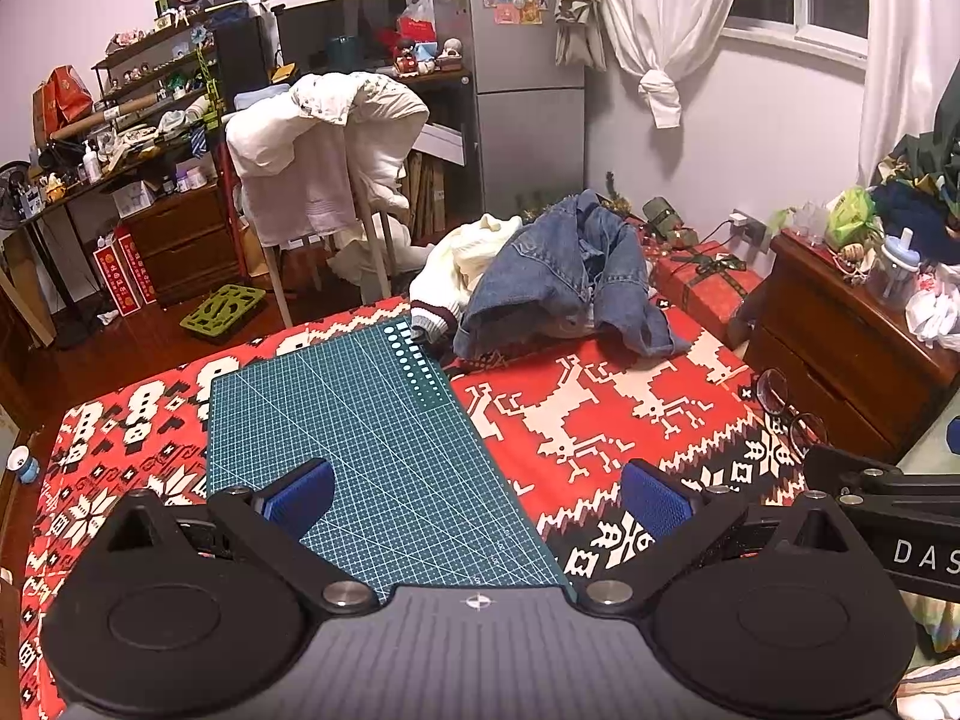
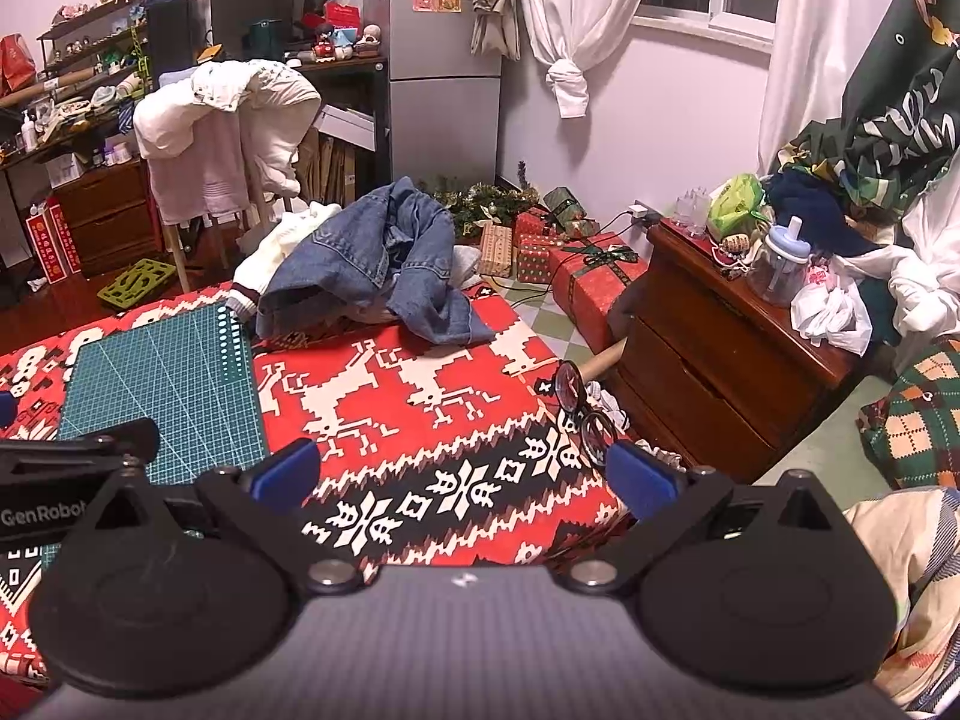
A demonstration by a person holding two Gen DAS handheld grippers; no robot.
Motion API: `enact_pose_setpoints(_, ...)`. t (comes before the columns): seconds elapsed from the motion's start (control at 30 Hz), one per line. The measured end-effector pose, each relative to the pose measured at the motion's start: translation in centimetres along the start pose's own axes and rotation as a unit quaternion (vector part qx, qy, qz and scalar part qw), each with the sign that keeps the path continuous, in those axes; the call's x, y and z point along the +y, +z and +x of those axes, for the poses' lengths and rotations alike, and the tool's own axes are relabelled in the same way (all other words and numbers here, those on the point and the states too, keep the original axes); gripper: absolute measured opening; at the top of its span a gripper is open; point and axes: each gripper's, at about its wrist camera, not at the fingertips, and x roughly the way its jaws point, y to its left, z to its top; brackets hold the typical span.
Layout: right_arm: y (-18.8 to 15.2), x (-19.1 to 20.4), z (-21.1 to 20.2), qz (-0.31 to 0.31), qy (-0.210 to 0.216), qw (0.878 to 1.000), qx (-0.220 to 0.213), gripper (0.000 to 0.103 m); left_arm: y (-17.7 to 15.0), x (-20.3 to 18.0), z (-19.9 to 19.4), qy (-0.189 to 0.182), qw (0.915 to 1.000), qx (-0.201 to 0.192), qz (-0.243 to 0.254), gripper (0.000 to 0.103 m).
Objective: Fold clothes
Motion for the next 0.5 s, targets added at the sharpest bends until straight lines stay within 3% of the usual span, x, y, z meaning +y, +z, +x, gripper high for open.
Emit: enact_pose_setpoints(0.5, 0.5, 0.5, 1.6, 0.001, 0.01, 1.0, -0.001, 0.103, 0.3, 0.6, 1.4, -0.004, 1.0, 0.007, -0.003, 0.103)
